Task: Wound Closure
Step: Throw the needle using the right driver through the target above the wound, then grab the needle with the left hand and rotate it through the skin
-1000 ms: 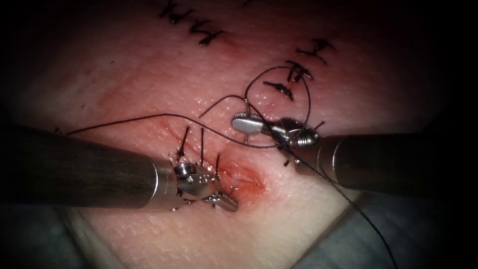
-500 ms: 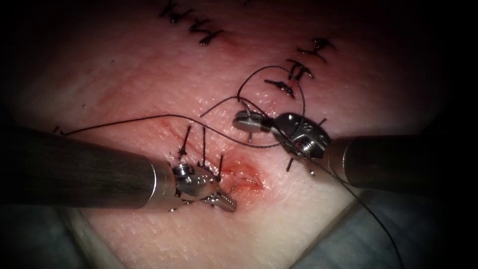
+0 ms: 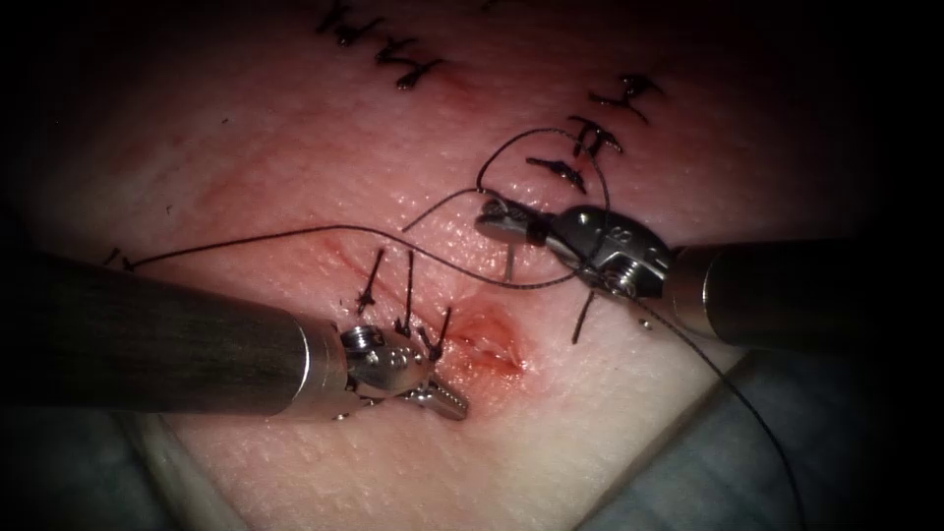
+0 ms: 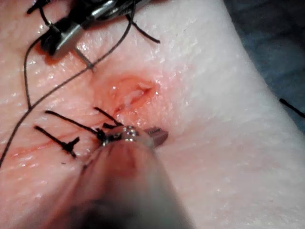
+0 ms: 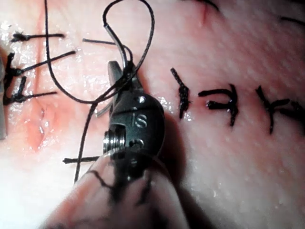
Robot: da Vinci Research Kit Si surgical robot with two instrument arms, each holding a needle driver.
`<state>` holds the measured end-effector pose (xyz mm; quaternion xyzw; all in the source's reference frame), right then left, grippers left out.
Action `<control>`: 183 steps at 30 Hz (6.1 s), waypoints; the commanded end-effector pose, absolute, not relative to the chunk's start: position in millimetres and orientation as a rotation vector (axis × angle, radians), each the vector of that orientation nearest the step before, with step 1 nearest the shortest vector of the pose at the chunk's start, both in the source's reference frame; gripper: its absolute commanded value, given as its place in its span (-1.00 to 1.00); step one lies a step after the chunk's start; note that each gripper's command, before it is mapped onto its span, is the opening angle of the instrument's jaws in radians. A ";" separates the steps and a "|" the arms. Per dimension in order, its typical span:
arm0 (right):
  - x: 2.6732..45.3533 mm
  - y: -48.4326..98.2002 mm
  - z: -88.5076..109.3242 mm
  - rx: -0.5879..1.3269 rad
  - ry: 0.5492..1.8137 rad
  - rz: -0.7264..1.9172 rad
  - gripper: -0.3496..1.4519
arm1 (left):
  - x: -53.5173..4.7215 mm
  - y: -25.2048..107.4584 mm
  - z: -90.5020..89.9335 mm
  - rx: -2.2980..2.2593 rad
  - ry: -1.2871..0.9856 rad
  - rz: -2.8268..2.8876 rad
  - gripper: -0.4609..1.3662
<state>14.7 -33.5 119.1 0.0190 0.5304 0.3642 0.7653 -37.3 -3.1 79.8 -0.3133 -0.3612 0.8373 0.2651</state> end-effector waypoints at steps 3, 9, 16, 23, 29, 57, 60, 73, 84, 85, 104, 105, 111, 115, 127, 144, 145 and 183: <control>14.4 -33.3 119.1 0.026 1.150 0.792 -1.00 | -37.3 -3.1 79.8 -0.849 -0.984 2.260 -0.88; 14.2 -33.3 119.1 0.012 1.146 0.780 -1.00 | -37.4 -3.1 79.9 -0.849 -0.983 2.259 -0.88; 14.0 -32.7 119.2 0.007 1.151 0.785 -1.00 | -37.5 -3.0 79.9 -0.849 -0.983 2.259 -0.88; 13.9 -32.2 119.3 0.038 1.189 0.808 -1.00 | -37.5 -2.9 80.0 -0.849 -0.983 2.259 -0.88; 14.2 -32.4 119.5 0.160 1.255 0.922 -1.00 | -37.8 -2.9 80.1 -0.849 -0.981 2.259 -0.88; 18.7 -41.4 120.6 0.803 1.293 1.454 -1.00 | -37.5 -2.8 80.3 -0.851 -0.984 2.261 -0.88; 18.6 -42.1 119.2 0.834 1.246 1.487 -1.00 | -37.5 -2.7 80.3 -0.851 -0.984 2.261 -0.88; 20.0 -46.0 118.2 0.960 1.213 1.519 -1.00 | -37.8 -2.3 80.5 -0.855 -0.984 2.258 -0.88; 18.8 -41.2 120.7 0.629 1.340 1.330 0.66 | -37.8 -2.3 80.5 -0.855 -0.984 2.258 -0.88; 18.5 -40.6 120.9 0.594 1.346 1.293 0.70 | -37.8 -2.3 80.5 -0.855 -0.984 2.258 -0.88; 16.0 -35.9 119.1 0.339 1.266 1.051 0.61 | -37.7 -2.2 80.4 -0.856 -0.986 2.258 -0.88; 16.0 -35.8 119.0 0.326 1.262 1.037 0.56 | -37.7 -2.2 80.4 -0.856 -0.986 2.258 -0.88; 16.0 -37.2 118.4 0.372 1.176 1.104 -1.00 | -37.6 -2.2 80.3 -0.856 -0.987 2.258 -0.88; 16.5 -38.0 118.2 0.436 1.149 1.244 -1.00 | -37.6 -2.3 80.3 -0.857 -0.988 2.258 -0.88; 17.5 -41.4 118.9 0.717 1.121 1.394 -1.00 | -37.5 -2.2 80.4 -0.857 -0.986 2.260 -0.88; 21.7 -46.5 118.2 1.061 1.181 1.410 -1.00 | -37.2 -1.9 80.1 -0.855 -0.978 2.261 -0.88; 21.8 -46.8 118.0 1.089 1.171 1.417 -1.00 | -37.2 -1.8 80.1 -0.855 -0.978 2.261 -0.88; 11.0 -37.9 120.5 0.389 1.256 0.930 0.68 | -37.3 0.1 79.8 -1.124 -0.845 2.369 -0.06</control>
